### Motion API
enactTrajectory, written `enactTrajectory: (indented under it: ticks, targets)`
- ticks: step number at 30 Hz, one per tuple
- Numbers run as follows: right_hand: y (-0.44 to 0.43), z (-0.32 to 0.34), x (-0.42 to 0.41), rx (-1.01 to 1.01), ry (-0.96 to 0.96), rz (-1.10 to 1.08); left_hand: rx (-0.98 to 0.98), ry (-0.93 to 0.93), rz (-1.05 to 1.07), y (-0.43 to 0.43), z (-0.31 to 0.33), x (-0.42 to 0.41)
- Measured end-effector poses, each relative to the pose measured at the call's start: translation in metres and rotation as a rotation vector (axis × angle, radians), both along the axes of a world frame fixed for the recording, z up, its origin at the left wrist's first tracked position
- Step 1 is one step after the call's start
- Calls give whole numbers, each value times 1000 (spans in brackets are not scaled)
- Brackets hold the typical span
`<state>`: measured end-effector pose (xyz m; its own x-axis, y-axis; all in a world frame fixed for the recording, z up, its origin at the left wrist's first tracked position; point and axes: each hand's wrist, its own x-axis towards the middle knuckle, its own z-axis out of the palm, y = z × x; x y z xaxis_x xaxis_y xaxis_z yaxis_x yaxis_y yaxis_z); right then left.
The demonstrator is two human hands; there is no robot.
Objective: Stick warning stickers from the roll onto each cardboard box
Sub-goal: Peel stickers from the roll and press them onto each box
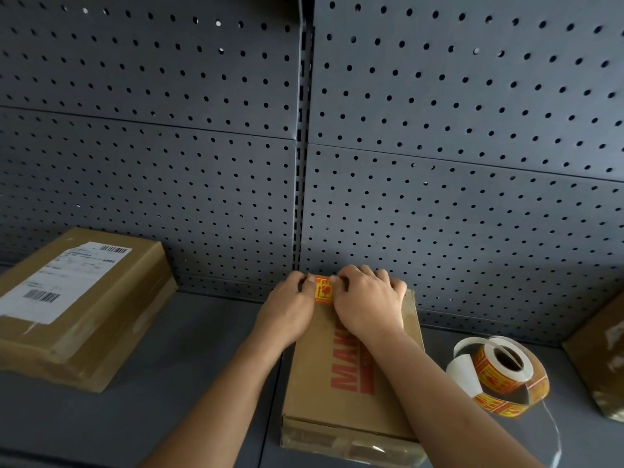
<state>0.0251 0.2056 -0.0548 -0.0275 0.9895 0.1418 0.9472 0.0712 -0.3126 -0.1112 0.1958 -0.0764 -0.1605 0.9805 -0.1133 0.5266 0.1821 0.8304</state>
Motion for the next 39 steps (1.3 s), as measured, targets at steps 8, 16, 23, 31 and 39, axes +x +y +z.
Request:
enactTrajectory:
  ticks: [8, 16, 23, 31, 39]
  targets:
    - [1, -1, 1, -3, 35, -25, -14, 58, 10, -1, -1, 0]
    - [2, -2, 4, 16, 70, -23, 15, 74, 12, 0, -1, 0]
    - [2, -1, 5, -2, 58, -4, -46, 131, -22, -2, 1, -2]
    - [-5, 20, 23, -12, 439, 29, -71, -128, 3, -35, 16, -8]
    - [-76, 12, 98, -255, 683, -131, -268, -430, -145, -105, 14, -21]
